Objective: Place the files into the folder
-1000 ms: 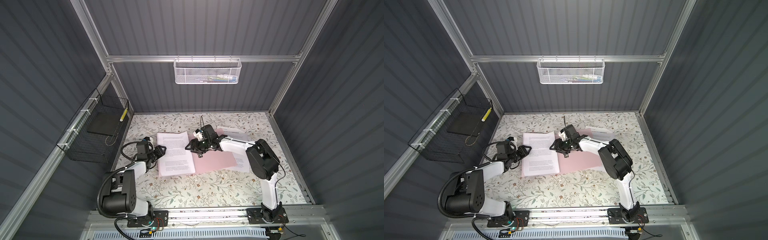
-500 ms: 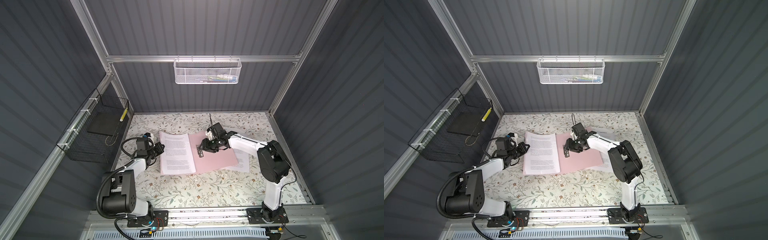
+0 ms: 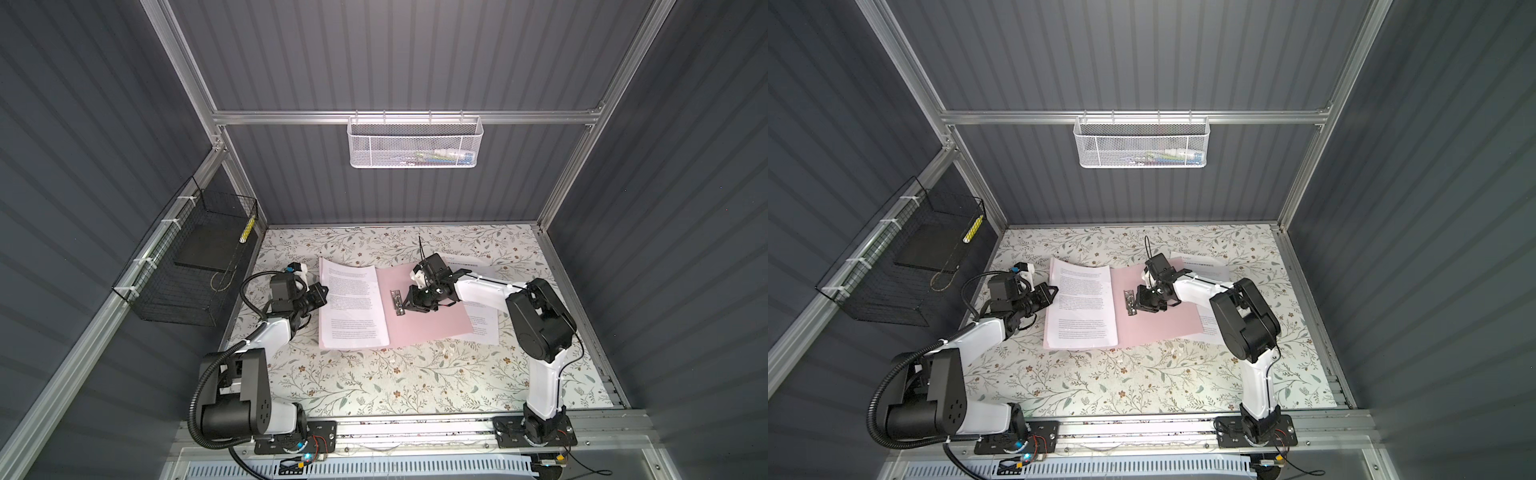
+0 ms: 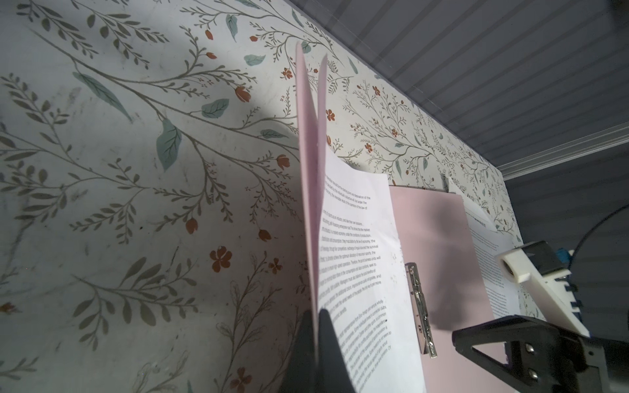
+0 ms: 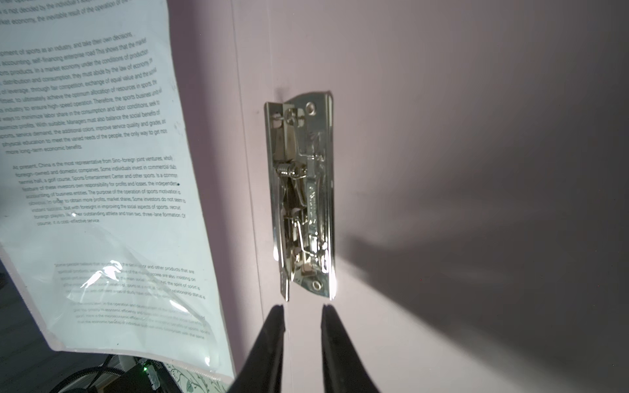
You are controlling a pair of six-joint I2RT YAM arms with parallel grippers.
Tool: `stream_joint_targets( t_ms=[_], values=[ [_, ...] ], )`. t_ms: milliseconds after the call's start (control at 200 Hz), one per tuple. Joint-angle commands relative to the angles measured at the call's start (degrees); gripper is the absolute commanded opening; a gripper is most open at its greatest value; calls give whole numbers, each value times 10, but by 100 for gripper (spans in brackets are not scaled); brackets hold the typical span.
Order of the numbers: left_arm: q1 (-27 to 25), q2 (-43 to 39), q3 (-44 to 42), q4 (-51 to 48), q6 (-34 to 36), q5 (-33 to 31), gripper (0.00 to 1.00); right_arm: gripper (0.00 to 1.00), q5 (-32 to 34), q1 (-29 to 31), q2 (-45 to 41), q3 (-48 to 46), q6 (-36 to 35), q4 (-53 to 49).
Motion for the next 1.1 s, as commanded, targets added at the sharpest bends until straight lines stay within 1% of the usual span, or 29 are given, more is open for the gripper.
stream_joint_targets(
  t_ms=[0,335,720,1096],
  values=[
    [2,-5,9,-18,19,0,0,23,-25,0,21,10,9,13],
    [2,-5,2,-13,12,4,0,17,-43,1,27,-4,30,37],
    [2,6,2,-6,8,9,0,16,-60,5,39,-2,31,46],
    [2,11,2,-3,8,10,0,14,-57,9,49,8,26,33]
  ],
)
